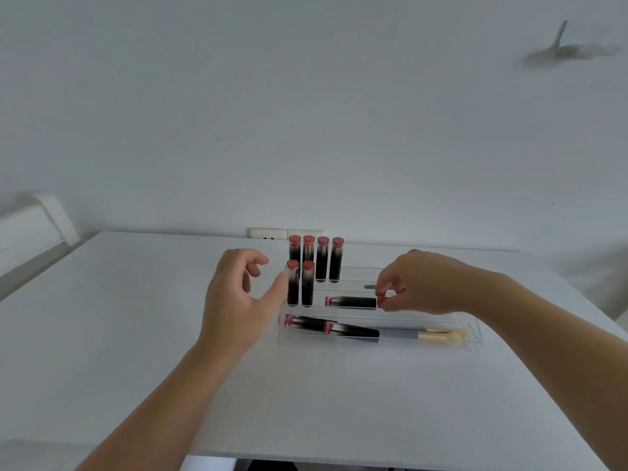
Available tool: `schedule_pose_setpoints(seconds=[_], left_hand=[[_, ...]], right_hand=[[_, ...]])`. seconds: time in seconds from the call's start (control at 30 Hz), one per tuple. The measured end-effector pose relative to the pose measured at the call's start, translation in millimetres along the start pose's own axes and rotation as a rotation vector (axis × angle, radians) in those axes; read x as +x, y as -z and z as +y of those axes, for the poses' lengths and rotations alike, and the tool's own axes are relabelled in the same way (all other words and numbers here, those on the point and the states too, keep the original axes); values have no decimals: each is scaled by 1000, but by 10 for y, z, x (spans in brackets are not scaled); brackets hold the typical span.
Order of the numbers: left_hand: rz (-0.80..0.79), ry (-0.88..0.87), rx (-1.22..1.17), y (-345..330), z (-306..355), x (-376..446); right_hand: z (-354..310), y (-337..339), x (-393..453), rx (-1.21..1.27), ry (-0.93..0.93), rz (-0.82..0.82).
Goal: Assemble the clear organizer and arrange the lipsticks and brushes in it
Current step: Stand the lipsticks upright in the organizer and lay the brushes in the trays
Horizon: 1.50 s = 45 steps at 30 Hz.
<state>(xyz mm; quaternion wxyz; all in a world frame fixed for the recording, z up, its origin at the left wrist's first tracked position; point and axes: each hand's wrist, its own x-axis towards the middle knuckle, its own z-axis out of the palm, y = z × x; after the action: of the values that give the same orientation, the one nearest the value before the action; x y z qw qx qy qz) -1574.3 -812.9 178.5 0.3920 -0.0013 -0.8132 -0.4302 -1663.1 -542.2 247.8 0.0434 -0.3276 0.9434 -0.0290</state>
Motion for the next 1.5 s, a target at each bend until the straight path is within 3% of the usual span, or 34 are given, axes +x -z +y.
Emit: schedule_pose_setpoints(seconds=[0.07,0.17,0.27,0.4,0.63,1.13,1.33,1.5], left_hand=[[-1,-218,36,25,217,-29],[-190,-414,127,-47,516,-74],[-456,-454,283,-223,744,-79],[-602,-488,454,-519,852,-28],[-720,-486,798,-779,897,-1],[-877,-469,820,-869,810,91],[-869,-423,801,-892,779,142],[-911,-492,877,-888,816,194]], right_hand=[[34,27,-45,101,-14,27],[94,86,-115,305,-23,90],[147,106,-189,472,-27,182],[204,54,-280,514,-41,245],[253,13,-362,607,-23,335],[284,-57,-408,614,-6,336],[285,-79,-388,624,-13,336],[275,-90,-388,636,-15,327]])
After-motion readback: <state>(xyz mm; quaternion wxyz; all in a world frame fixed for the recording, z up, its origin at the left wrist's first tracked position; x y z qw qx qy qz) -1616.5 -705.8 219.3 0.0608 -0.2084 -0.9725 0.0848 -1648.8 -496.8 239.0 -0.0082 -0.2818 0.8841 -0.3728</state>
